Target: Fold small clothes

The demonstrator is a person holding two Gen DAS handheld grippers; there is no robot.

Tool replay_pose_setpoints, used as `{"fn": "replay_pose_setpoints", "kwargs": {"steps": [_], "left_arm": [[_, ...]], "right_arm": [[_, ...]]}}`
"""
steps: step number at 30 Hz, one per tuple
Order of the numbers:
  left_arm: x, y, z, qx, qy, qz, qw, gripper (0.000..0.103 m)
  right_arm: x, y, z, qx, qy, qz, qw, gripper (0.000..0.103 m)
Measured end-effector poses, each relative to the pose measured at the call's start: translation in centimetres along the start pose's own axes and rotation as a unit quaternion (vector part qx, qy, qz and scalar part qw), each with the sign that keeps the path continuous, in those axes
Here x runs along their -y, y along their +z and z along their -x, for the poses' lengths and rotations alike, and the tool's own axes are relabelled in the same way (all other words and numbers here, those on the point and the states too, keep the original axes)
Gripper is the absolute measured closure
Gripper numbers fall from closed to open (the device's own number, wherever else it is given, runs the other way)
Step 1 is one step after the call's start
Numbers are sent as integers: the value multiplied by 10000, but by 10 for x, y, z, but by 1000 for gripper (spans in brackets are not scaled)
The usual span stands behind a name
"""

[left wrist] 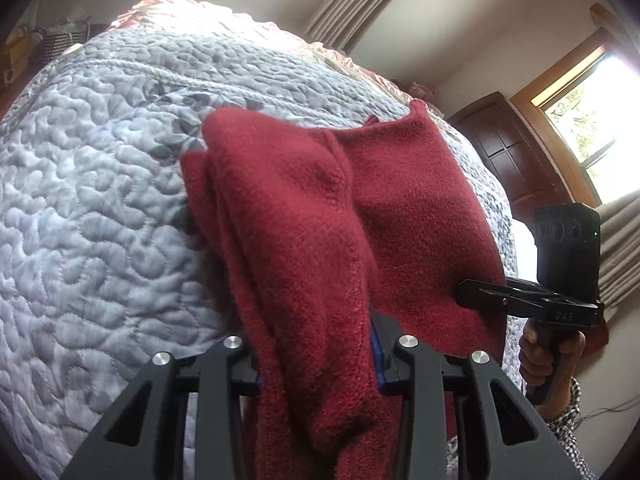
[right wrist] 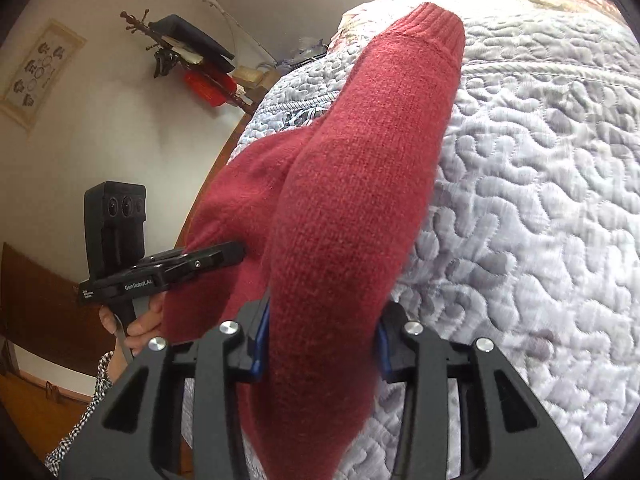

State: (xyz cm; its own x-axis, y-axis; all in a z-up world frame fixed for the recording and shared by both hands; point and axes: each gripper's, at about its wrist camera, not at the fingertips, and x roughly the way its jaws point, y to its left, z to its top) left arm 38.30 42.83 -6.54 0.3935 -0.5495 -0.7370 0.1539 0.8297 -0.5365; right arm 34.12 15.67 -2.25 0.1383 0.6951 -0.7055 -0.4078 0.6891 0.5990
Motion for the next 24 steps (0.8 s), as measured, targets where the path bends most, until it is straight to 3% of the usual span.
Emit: {"fn": "replay_pose_setpoints", "kwargs": {"steps": [7,11,15,19,24], "left_arm": [[83,-21,-15,-32,-188,-444,9988,67],[120,-39,-40,-141,-171,-681,9974,66],[126,-66,-72,-300,-101,-643,9974,65],[110,-83,-87,-183,-16,-575,9982,57],[103,-90,-92,3,129,-513,9986,42]], "right_arm": [[20,-38,75,182,-198,-5,9996,64],[51,-68,100,194,-268,-228,9992,64],[96,-97,103,117,-225,-633,9977,63],[130,-117,88,152,140,-970,9951,61],[124,-116,78,240,199,-1086,9936,51]]}}
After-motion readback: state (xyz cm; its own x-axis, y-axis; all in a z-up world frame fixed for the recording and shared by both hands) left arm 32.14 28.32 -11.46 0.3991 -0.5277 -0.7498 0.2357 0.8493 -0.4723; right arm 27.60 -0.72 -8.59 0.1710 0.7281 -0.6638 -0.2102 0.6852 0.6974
